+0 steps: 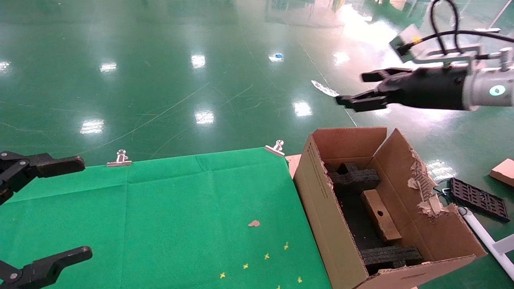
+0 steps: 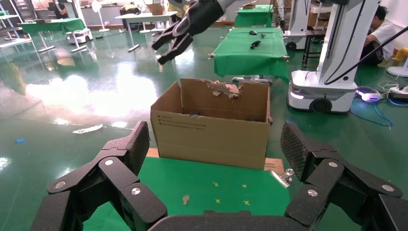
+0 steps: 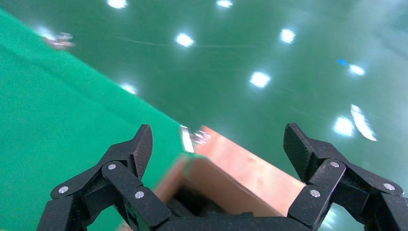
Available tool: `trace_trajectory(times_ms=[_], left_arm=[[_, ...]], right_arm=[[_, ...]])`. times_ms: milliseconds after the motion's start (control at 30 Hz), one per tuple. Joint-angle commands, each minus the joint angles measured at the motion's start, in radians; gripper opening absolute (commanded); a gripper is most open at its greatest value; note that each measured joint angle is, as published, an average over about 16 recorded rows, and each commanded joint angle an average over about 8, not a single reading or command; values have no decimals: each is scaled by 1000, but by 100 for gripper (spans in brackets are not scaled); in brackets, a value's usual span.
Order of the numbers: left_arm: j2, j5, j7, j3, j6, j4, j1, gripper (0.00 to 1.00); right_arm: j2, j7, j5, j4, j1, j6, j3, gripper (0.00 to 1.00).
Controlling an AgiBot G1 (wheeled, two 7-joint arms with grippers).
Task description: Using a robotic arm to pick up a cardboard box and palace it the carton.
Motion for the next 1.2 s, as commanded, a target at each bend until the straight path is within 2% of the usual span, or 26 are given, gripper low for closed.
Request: trace_trajectory(times_ms=[33, 1200], left_arm=[[0, 0, 0, 0, 0, 0, 0, 100], [-1, -1, 1, 2, -1, 0, -1, 100]], right_arm=[[-4, -6, 9, 25, -35, -17, 41, 100], [-80, -105, 161, 459, -632, -305, 752, 100]])
